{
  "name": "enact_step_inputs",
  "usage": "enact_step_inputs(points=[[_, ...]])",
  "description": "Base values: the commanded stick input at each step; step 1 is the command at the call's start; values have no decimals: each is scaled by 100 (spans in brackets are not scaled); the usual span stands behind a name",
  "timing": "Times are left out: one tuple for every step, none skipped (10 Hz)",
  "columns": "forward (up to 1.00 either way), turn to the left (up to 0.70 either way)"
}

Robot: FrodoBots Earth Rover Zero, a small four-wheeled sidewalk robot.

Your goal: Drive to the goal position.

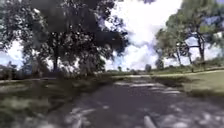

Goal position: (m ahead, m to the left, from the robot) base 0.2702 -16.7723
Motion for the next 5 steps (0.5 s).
enact_step_inputs(points=[[70,0],[70,0],[70,0],[70,0],[70,-5]])
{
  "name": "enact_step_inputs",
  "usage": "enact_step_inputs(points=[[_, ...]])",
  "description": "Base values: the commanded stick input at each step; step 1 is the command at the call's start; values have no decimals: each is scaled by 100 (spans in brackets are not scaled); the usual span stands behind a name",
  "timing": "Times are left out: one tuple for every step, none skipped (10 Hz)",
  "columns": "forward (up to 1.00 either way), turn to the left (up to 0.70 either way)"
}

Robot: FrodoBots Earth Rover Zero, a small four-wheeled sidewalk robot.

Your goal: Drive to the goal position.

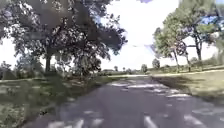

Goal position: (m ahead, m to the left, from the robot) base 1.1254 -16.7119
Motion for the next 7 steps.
enact_step_inputs(points=[[70,-32],[70,-28],[70,-3],[70,0],[70,0],[70,0],[70,0]])
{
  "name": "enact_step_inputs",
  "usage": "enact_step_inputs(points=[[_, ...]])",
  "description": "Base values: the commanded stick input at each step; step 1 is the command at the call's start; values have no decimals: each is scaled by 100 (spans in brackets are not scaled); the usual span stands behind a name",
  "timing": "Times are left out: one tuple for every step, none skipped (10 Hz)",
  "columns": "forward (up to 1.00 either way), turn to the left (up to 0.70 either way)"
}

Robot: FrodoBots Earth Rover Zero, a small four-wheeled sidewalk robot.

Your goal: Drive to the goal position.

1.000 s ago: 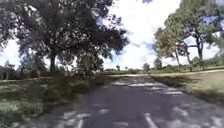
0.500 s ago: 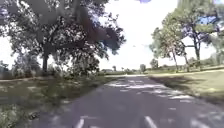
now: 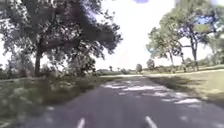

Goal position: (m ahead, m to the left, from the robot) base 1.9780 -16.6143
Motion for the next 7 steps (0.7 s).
enact_step_inputs(points=[[70,0],[70,0],[70,0],[70,0],[70,0],[70,0],[70,0]])
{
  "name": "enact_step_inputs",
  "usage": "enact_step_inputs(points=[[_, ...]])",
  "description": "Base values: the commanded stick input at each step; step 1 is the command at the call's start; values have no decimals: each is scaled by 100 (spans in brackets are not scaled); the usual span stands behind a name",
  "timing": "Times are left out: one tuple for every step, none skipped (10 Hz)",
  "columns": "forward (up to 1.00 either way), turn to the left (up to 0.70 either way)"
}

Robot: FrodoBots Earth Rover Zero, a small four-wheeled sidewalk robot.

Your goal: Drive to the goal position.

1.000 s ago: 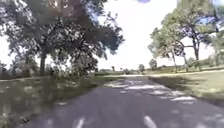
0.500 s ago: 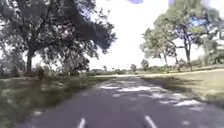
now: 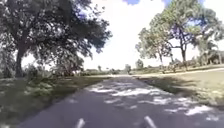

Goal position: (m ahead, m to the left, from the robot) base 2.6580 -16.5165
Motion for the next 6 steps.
enact_step_inputs(points=[[70,0],[70,0],[70,0],[70,0],[70,0],[70,0]])
